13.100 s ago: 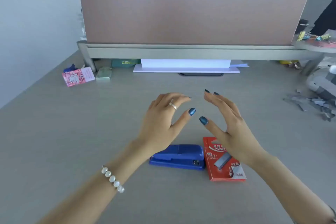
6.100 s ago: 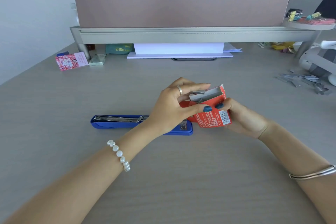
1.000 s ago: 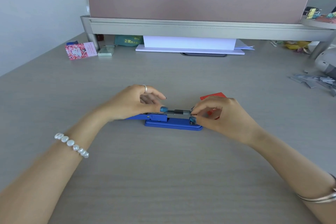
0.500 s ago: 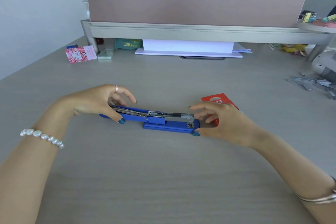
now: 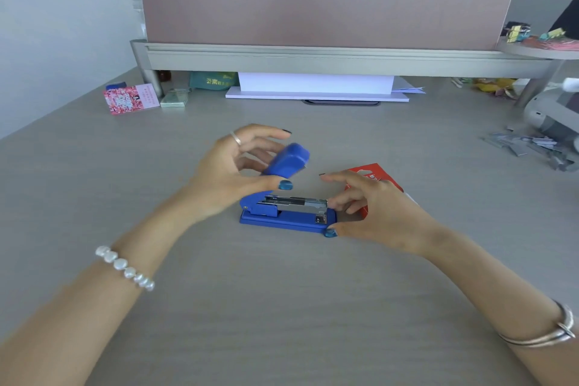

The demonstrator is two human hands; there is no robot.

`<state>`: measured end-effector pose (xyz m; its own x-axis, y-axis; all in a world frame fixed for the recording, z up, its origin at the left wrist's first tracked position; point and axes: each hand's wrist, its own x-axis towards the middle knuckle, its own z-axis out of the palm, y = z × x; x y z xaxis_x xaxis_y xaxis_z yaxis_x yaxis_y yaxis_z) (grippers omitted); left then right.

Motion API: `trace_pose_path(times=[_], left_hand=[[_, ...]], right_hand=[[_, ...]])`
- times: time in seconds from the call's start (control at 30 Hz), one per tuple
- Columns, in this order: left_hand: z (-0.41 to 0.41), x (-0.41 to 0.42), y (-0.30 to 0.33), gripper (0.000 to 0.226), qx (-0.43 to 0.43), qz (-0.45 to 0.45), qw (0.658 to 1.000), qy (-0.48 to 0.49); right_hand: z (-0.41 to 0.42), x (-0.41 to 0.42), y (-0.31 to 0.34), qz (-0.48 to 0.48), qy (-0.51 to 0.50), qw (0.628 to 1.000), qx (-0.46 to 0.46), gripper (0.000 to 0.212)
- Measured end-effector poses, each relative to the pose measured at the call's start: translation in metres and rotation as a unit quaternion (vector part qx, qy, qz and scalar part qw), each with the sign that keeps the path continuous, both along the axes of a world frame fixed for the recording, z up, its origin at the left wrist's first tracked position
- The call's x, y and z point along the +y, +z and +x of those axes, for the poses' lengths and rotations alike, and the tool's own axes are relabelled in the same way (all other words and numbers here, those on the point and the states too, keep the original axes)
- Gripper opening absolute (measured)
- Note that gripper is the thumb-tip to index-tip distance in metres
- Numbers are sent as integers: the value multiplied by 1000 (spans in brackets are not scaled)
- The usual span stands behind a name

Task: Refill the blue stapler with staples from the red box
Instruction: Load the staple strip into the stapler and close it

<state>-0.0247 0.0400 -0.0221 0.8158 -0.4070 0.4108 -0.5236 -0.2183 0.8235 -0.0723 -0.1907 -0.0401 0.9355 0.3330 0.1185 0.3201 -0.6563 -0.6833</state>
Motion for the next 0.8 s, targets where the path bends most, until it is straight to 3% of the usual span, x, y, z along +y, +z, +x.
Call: trace_pose_path(times=[0.2, 0.5, 0.8], left_hand=[[-6, -20, -24, 42, -75, 113, 991, -5], [-6, -23, -31, 23, -114, 142, 983, 18], [-7, -20, -35, 26, -115, 162, 980, 13]], right_hand=[[2, 2, -4, 1, -9, 1000, -21, 61], [4, -1, -7, 26, -10, 999, -19, 61], [0, -13, 5, 21, 3, 1000, -5, 70]])
